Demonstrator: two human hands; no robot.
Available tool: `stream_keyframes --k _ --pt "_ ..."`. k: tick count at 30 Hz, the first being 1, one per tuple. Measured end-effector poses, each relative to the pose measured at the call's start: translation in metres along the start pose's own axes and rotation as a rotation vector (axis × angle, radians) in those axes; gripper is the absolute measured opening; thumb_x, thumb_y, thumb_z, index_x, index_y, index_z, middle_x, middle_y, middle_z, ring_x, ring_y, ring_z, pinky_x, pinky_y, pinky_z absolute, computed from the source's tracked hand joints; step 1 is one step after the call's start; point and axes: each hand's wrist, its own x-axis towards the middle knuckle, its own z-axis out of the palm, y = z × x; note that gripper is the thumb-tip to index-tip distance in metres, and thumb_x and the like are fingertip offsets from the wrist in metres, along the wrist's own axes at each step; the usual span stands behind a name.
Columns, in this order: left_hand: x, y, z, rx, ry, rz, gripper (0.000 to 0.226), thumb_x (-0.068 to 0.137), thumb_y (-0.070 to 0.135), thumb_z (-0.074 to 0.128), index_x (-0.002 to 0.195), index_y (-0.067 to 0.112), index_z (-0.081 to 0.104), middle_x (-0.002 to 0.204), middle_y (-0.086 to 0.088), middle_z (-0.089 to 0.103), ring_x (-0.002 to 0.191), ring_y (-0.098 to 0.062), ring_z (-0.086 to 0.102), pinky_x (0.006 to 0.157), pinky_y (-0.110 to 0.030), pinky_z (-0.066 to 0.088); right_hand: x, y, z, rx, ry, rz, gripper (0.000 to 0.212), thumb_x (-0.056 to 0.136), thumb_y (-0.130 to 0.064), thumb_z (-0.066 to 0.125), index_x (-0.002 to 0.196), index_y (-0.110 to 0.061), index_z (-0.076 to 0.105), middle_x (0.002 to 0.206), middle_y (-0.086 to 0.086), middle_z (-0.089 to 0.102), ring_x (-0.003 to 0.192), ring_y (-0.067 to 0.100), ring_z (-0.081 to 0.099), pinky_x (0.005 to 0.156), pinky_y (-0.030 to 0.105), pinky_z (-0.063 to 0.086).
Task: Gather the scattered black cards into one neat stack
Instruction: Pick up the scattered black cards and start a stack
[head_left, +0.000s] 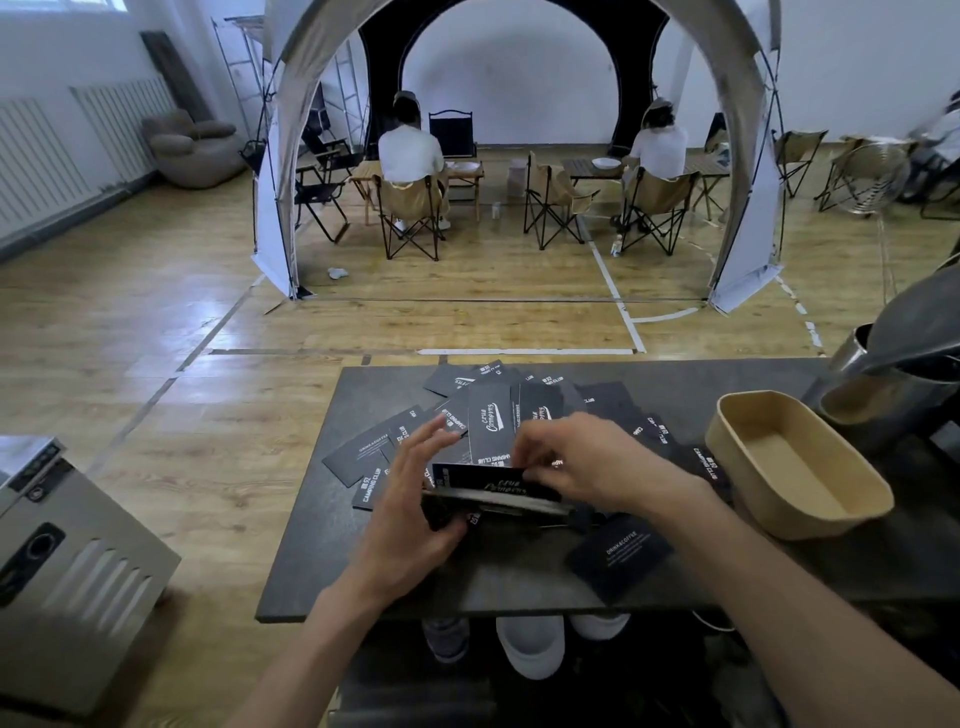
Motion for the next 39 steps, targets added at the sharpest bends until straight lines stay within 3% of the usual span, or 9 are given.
stream_keyframes --k 5,9,11,15,20,27,33,36,39 --pt "0.002 0.002 -0.001 0.026 -0.012 -0.014 0.047 0.089 0.005 0.068 0.130 0.029 0.064 0.122 0.018 0.067 0.117 -0.006 0.063 0.098 -0.038 0.053 0.032 0.026 -0.016 0.205 0.099 0.101 0.018 0.093 -0.027 0.070 0.110 -0.030 0.073 0.100 -0.013 0.075 0.096 0.010 0.070 0.092 0.034 0.055" --pt "0.000 0.002 0.001 0.059 -0.028 0.024 0.050 0.087 -0.003 0.072 0.132 0.020 0.067 0.117 0.011 0.062 0.112 -0.002 0.060 0.095 -0.013 0.044 0.056 0.052 -0.015 -0.038 0.016 0.189 0.110 0.060 -0.055 0.091 0.154 -0.034 0.036 0.152 -0.005 0.048 0.140 0.019 0.044 0.116 0.046 0.039" --pt "0.000 0.000 0.002 0.086 -0.022 0.038 0.056 0.084 -0.005 0.074 0.136 0.017 0.066 0.117 0.009 0.059 0.112 0.001 0.059 0.096 -0.009 0.041 0.062 0.059 -0.012 0.022 0.007 0.209 0.123 0.051 -0.056 0.095 0.155 -0.032 0.034 0.155 -0.003 0.046 0.141 0.023 0.044 0.117 0.048 0.039" --pt "-0.001 -0.003 0.004 0.109 -0.005 0.067 0.061 0.080 -0.006 0.075 0.137 0.014 0.066 0.117 0.007 0.059 0.112 0.002 0.058 0.097 -0.008 0.041 0.054 0.065 -0.019 0.104 0.226 0.252 0.077 0.069 -0.035 0.092 0.138 -0.027 0.059 0.130 -0.001 0.066 0.122 0.022 0.060 0.106 0.042 0.049" --pt "-0.001 0.000 0.002 0.089 0.006 0.079 0.053 0.079 0.000 0.077 0.128 0.016 0.066 0.129 0.006 0.057 0.122 -0.004 0.058 0.102 -0.013 0.042 0.002 0.056 -0.032 0.784 0.400 0.192 0.020 0.094 0.000 0.066 0.104 -0.017 0.065 0.099 0.003 0.071 0.092 0.015 0.068 0.070 0.016 0.056" --pt "-0.002 -0.003 0.003 0.051 -0.033 0.043 0.066 0.086 0.007 0.075 0.145 0.021 0.050 0.139 0.011 0.059 0.133 -0.006 0.055 0.112 -0.025 0.044 -0.015 0.039 0.002 0.638 0.003 0.182 0.008 0.095 -0.016 0.065 0.098 -0.018 0.072 0.081 0.008 0.077 0.071 0.018 0.066 0.072 0.038 0.049" --pt "-0.005 -0.001 0.002 0.076 0.040 0.133 0.051 0.081 0.002 0.080 0.129 0.015 0.069 0.121 0.006 0.061 0.115 -0.005 0.062 0.099 -0.018 0.048 0.057 0.023 -0.022 0.316 0.248 0.133 0.033 0.095 -0.042 0.066 0.119 -0.021 0.075 0.108 -0.004 0.076 0.100 0.012 0.069 0.092 0.031 0.050" --pt "-0.007 0.000 0.000 0.084 0.078 0.185 0.049 0.080 -0.003 0.081 0.126 0.014 0.073 0.117 0.000 0.063 0.110 -0.007 0.062 0.094 -0.019 0.051 0.094 0.020 -0.007 0.024 0.043 0.123 0.094 0.066 -0.053 0.090 0.146 -0.024 0.052 0.141 -0.001 0.062 0.129 0.017 0.057 0.106 0.029 0.043" --pt "-0.007 -0.002 -0.001 0.094 0.075 0.203 0.045 0.081 0.000 0.080 0.122 0.016 0.075 0.114 -0.001 0.064 0.106 -0.010 0.063 0.089 -0.022 0.054 0.111 0.026 0.000 -0.053 0.000 0.117 0.112 0.055 -0.053 0.095 0.150 -0.022 0.046 0.144 -0.003 0.059 0.131 0.021 0.055 0.111 0.037 0.044"
